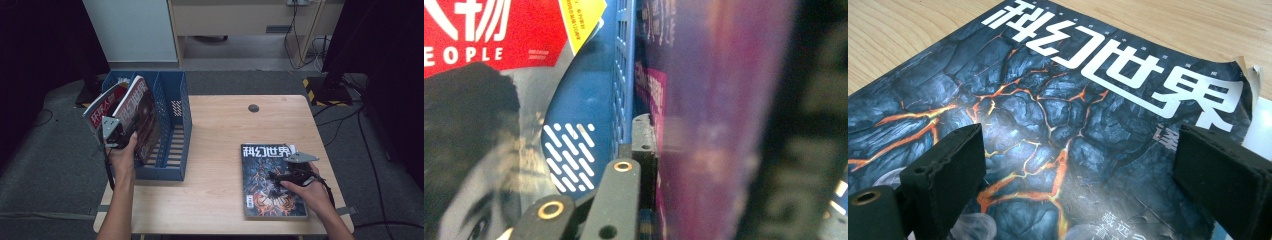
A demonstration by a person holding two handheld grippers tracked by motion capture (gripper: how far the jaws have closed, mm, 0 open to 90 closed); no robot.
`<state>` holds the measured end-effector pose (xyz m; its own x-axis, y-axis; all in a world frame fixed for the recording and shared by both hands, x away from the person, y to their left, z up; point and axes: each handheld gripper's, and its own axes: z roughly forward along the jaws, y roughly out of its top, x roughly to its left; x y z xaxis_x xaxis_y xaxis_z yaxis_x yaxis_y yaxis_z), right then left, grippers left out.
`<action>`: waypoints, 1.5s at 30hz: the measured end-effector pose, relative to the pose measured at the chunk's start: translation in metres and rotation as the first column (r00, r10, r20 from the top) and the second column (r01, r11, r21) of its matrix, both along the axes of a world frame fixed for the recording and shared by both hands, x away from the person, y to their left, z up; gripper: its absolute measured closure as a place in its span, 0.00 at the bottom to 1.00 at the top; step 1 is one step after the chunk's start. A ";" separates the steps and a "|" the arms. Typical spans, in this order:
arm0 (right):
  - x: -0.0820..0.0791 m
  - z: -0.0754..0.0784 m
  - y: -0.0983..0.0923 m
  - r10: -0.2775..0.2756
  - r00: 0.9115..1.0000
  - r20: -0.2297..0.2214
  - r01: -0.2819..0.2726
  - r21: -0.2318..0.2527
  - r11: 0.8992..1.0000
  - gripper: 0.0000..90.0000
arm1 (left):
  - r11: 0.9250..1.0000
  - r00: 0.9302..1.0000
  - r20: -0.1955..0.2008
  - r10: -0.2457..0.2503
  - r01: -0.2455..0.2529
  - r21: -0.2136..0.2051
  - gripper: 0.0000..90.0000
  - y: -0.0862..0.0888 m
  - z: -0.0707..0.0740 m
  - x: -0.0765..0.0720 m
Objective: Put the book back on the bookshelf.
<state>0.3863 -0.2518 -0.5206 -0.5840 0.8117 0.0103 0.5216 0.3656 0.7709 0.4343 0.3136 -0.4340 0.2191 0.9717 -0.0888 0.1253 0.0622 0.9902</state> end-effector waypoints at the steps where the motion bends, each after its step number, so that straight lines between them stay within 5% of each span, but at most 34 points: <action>1: 0.000 0.000 0.000 0.002 1.000 0.002 -0.002 -0.001 1.000 0.08 | 1.000 1.000 -0.002 0.001 -0.001 0.003 0.92 0.000 0.000 -0.001; 6: 0.000 0.000 0.000 -0.002 1.000 0.001 0.002 0.000 1.000 0.08 | 1.000 1.000 -0.004 0.006 -0.006 0.019 0.90 -0.001 0.002 -0.002; 15: 0.000 0.000 0.000 -0.002 1.000 0.001 0.002 0.000 1.000 0.08 | 1.000 1.000 -0.005 0.013 -0.014 -0.017 0.74 0.001 -0.001 -0.009; 30: 0.000 0.000 0.000 -0.002 1.000 0.002 0.002 -0.003 1.000 0.08 | 0.999 1.000 -0.005 -0.003 0.002 -0.039 0.48 0.005 -0.004 -0.044; 45: 0.000 0.000 0.000 -0.002 1.000 -0.002 0.002 -0.002 1.000 0.08 | 0.999 0.996 -0.088 0.025 -0.028 -0.036 0.39 0.004 -0.019 -0.078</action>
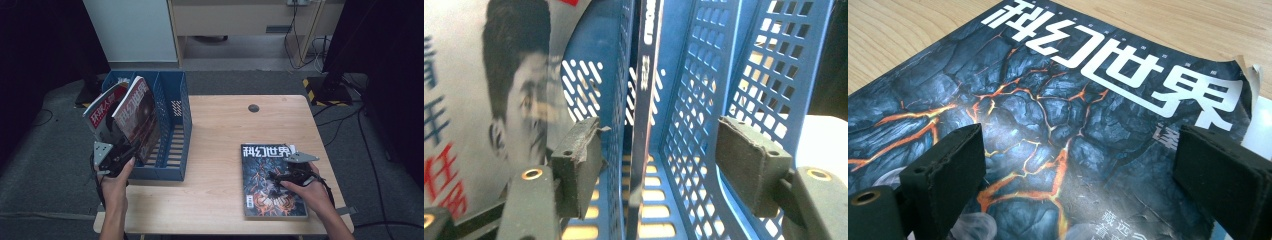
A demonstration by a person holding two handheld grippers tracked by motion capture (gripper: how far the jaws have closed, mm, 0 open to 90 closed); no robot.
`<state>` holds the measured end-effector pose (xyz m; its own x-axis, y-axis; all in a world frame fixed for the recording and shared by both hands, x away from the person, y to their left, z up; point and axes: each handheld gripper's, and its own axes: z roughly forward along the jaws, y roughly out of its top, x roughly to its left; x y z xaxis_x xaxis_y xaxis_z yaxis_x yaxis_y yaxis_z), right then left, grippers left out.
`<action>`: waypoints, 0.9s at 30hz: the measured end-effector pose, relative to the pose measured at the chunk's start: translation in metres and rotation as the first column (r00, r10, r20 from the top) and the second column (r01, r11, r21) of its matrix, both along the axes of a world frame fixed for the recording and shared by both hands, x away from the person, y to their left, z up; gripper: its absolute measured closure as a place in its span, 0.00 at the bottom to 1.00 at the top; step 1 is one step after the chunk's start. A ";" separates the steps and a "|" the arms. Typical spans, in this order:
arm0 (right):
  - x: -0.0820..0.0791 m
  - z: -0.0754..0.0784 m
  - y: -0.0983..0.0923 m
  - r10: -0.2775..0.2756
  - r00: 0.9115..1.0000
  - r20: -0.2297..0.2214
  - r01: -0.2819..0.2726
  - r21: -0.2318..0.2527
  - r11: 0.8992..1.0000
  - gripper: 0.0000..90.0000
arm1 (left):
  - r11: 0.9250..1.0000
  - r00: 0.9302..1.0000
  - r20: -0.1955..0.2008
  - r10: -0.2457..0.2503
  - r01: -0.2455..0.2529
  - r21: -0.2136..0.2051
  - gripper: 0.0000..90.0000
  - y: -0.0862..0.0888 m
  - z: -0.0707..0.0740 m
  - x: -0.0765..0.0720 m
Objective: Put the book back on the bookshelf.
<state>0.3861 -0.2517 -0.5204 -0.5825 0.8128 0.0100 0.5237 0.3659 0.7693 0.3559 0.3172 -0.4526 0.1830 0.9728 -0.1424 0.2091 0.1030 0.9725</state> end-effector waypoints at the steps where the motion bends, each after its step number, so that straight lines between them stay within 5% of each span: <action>1: 0.000 0.000 0.000 0.000 1.000 0.000 0.000 0.000 1.000 0.08 | 1.000 1.000 0.000 0.000 0.000 0.000 0.39 0.000 0.000 0.000; 10: 0.000 0.000 0.000 0.000 1.000 0.002 0.000 -0.002 1.000 0.08 | 0.997 0.999 -0.015 -0.031 0.032 0.071 0.39 -0.012 -0.006 -0.015; 19: 0.000 0.000 0.000 0.000 1.000 0.000 0.000 -0.001 1.000 0.08 | 0.993 0.995 -0.038 -0.087 0.090 0.079 0.38 -0.025 -0.001 -0.016; 27: 0.000 0.000 0.000 0.001 1.000 0.001 -0.001 -0.002 1.000 0.08 | 0.981 0.986 -0.090 -0.142 0.153 0.124 0.35 -0.043 -0.004 -0.012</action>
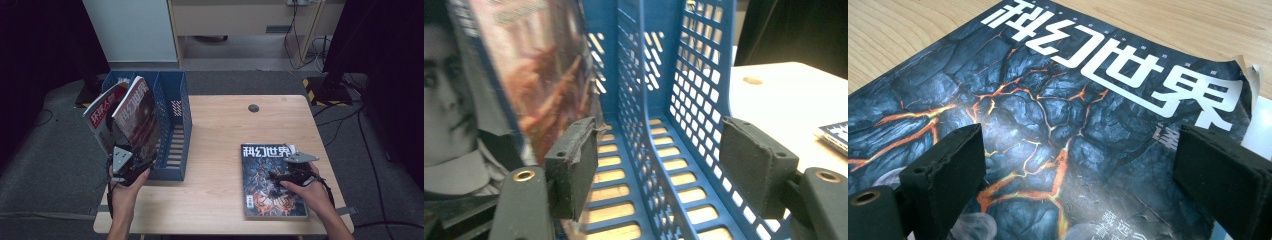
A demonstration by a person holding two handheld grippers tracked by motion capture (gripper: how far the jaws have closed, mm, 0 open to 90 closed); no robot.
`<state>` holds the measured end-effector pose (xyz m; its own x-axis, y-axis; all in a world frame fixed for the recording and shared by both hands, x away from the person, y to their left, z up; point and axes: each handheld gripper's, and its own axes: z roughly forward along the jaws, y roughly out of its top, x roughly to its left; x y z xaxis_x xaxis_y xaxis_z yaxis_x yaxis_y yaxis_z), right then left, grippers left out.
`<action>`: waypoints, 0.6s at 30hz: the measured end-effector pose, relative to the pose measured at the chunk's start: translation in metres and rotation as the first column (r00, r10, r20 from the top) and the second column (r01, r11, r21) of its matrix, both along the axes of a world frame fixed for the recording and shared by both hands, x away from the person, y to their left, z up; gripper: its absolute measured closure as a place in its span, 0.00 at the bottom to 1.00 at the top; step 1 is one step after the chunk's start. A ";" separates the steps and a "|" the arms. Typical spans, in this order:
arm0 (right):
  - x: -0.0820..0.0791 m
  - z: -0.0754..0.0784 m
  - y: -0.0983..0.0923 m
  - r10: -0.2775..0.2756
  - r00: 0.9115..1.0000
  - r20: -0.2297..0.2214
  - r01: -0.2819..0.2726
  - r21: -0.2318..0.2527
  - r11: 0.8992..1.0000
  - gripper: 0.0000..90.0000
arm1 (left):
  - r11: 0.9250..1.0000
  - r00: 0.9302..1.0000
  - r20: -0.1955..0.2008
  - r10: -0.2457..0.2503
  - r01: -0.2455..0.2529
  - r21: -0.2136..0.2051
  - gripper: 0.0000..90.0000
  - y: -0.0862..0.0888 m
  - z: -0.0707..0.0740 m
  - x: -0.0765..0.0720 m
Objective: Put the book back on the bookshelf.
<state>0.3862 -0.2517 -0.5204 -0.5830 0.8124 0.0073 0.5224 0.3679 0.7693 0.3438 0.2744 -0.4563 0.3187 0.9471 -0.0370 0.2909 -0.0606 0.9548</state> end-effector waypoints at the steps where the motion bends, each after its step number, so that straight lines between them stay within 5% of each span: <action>1: 0.000 0.000 0.000 0.000 1.000 0.000 0.000 0.000 1.000 0.08 | 1.000 1.000 -0.003 -0.005 0.005 0.009 0.35 -0.001 0.000 0.000; 18: 0.000 0.000 0.000 -0.004 1.000 0.001 0.004 0.000 1.000 0.08 | 0.997 0.998 -0.020 -0.062 0.063 0.036 0.33 -0.022 -0.001 0.001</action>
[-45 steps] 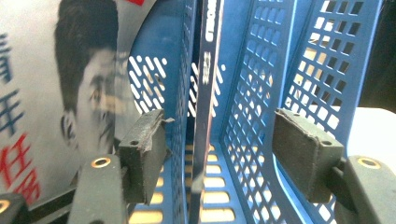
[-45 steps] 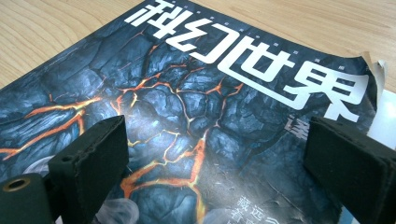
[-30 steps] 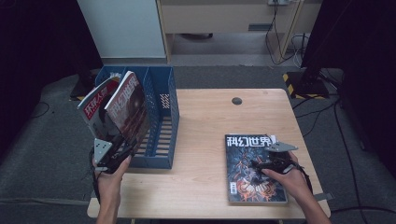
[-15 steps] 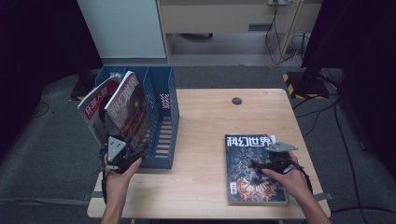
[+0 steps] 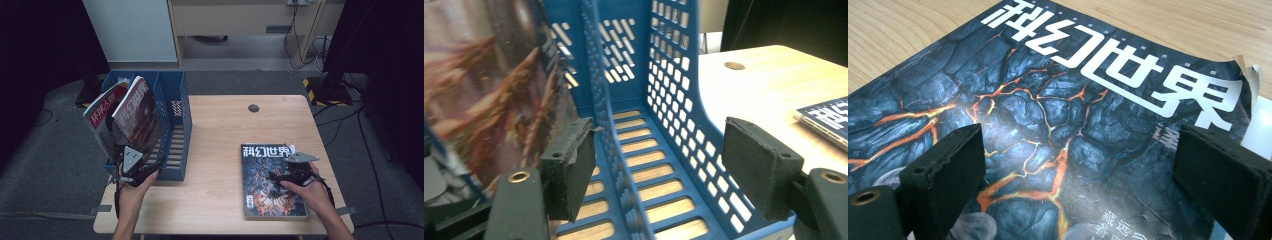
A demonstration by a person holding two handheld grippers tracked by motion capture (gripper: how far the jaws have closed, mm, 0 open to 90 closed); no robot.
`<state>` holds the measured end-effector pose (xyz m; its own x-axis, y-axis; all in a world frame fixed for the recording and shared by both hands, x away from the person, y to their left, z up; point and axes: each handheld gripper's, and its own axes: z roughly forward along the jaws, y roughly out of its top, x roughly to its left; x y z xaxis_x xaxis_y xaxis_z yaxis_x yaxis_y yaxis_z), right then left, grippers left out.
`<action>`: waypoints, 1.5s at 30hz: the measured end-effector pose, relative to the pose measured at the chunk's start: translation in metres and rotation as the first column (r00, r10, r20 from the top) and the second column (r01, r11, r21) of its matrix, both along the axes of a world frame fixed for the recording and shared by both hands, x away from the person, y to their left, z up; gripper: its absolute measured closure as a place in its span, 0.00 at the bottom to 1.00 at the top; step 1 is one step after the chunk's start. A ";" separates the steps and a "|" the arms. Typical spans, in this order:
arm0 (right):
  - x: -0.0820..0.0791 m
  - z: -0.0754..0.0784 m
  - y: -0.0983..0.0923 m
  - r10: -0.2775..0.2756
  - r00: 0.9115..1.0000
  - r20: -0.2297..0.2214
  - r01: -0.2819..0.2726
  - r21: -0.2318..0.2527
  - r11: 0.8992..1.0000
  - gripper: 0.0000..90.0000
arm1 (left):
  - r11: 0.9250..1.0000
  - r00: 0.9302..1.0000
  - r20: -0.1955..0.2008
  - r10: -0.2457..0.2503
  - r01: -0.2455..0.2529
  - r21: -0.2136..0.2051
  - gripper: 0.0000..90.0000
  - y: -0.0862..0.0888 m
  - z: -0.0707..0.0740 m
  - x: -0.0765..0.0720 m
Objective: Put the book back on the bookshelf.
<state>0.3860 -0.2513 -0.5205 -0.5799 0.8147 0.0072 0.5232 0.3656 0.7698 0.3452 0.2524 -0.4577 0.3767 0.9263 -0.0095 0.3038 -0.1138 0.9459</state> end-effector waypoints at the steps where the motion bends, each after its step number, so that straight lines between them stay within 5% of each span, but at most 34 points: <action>1: 0.000 0.000 0.000 0.000 1.000 -0.001 0.000 0.001 1.000 0.08 | 1.000 1.000 -0.002 -0.009 0.009 0.010 0.33 -0.003 0.000 0.000; 12: 0.000 0.000 0.000 0.001 1.000 0.000 -0.001 0.000 1.000 0.08 | 0.998 0.998 -0.016 -0.065 0.065 0.027 0.32 -0.022 0.000 0.000; 32: 0.000 0.000 0.000 0.002 1.000 -0.002 -0.002 0.000 1.000 0.08 | 0.981 0.983 -0.053 -0.176 0.180 0.078 0.30 -0.066 -0.001 0.003; 45: 0.001 0.003 -0.007 0.018 1.000 -0.022 -0.018 0.016 1.000 0.10 | 0.943 0.949 -0.110 -0.294 0.307 0.128 0.30 -0.127 0.000 0.016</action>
